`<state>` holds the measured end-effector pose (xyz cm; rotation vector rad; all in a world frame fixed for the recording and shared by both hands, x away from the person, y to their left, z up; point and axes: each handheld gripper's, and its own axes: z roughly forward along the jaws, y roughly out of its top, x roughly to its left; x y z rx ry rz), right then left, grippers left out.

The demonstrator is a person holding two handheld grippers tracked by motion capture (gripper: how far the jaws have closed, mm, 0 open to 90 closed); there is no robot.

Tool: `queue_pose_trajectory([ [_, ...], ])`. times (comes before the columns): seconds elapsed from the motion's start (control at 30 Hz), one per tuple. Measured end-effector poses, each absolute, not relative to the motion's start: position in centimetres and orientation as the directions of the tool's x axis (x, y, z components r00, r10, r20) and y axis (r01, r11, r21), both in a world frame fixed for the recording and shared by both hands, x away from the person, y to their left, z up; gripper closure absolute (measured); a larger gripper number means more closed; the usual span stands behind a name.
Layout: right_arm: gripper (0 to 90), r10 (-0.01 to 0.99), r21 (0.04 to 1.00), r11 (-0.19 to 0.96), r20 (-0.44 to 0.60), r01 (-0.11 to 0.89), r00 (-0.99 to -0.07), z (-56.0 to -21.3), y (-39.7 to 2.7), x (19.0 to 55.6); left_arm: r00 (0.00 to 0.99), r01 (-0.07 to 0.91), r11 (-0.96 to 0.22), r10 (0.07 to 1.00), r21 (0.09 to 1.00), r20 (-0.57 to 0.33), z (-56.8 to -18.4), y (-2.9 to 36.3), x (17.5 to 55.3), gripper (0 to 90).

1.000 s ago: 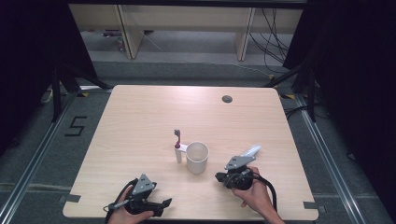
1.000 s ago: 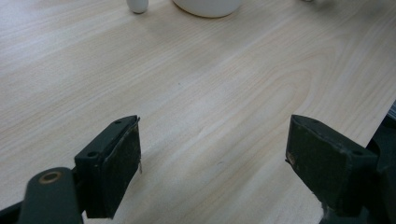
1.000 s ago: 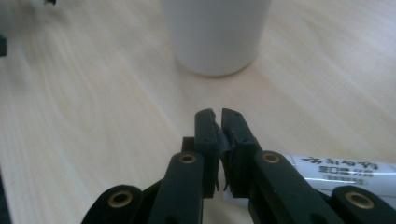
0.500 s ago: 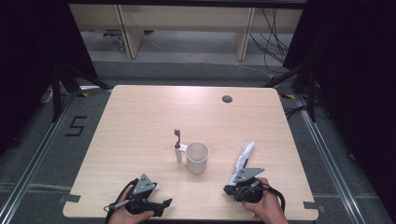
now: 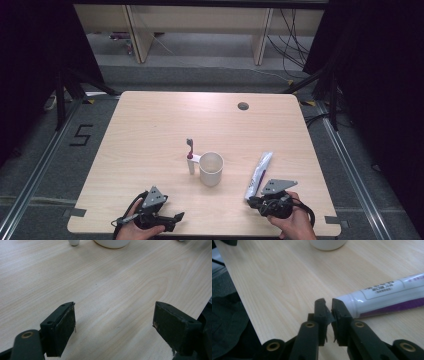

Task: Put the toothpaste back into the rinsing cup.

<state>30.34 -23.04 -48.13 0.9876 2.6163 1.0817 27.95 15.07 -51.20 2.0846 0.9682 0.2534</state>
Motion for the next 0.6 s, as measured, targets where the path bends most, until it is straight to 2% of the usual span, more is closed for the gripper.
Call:
queue_pose_trajectory([
  [0.07,60.9,0.689,0.690,0.460,0.119,0.559,-0.714,-47.7,-23.6,30.4,0.687,0.550,-0.390,0.714,0.739,-0.135,-51.2,15.1,28.0,17.9],
  [0.1,53.0,0.735,0.675,0.415,0.145,0.610,-0.662,-47.4,-23.7,30.3,0.686,0.551,-0.382,0.714,0.742,-0.142,-51.2,15.1,28.0,17.9],
  [0.13,46.1,0.758,0.684,0.403,0.123,0.608,-0.640,-47.1,-24.2,30.6,0.687,0.552,-0.382,0.712,0.741,-0.145,-51.2,15.0,28.0,17.9],
  [0.17,43.4,0.776,0.675,0.384,0.134,0.631,-0.616,-46.9,-24.4,30.7,0.686,0.550,-0.384,0.714,0.742,-0.139,-51.2,15.0,28.0,17.9],
  [0.27,35.9,0.810,0.691,0.331,0.141,0.643,-0.569,-46.6,-25.1,31.7,0.688,0.548,-0.389,0.713,0.740,-0.135,-51.2,15.1,28.0,17.9],
  [0.33,34.6,0.841,0.652,0.284,0.182,0.703,-0.509,-46.4,-24.9,32.0,0.684,0.553,-0.387,0.717,0.738,-0.136,-51.2,15.0,28.0,17.9],
  [0.4,31.4,0.848,0.651,0.307,0.143,0.694,-0.510,-46.3,-25.0,32.8,0.687,0.549,-0.385,0.713,0.742,-0.138,-51.2,15.0,28.0,18.0],
  [0.43,28.7,0.858,0.638,0.291,0.156,0.713,-0.489,-46.5,-24.7,33.1,0.685,0.550,-0.385,0.716,0.742,-0.137,-51.2,15.1,28.0,18.0],
  [0.5,28.7,0.869,0.604,0.282,0.169,0.745,-0.466,-46.5,-24.2,33.8,0.682,0.554,-0.384,0.718,0.739,-0.139,-51.1,15.1,28.0,18.0],
  [0.53,28.4,0.862,0.606,0.313,0.142,0.731,-0.486,-46.6,-24.3,34.3,0.685,0.551,-0.383,0.716,0.742,-0.139,-51.2,15.1,28.0,18.0],
  [0.6,26.5,0.872,0.572,0.299,0.161,0.764,-0.461,-47.0,-23.7,34.9,0.687,0.550,-0.381,0.713,0.743,-0.143,-51.2,15.1,28.0,17.9],
])
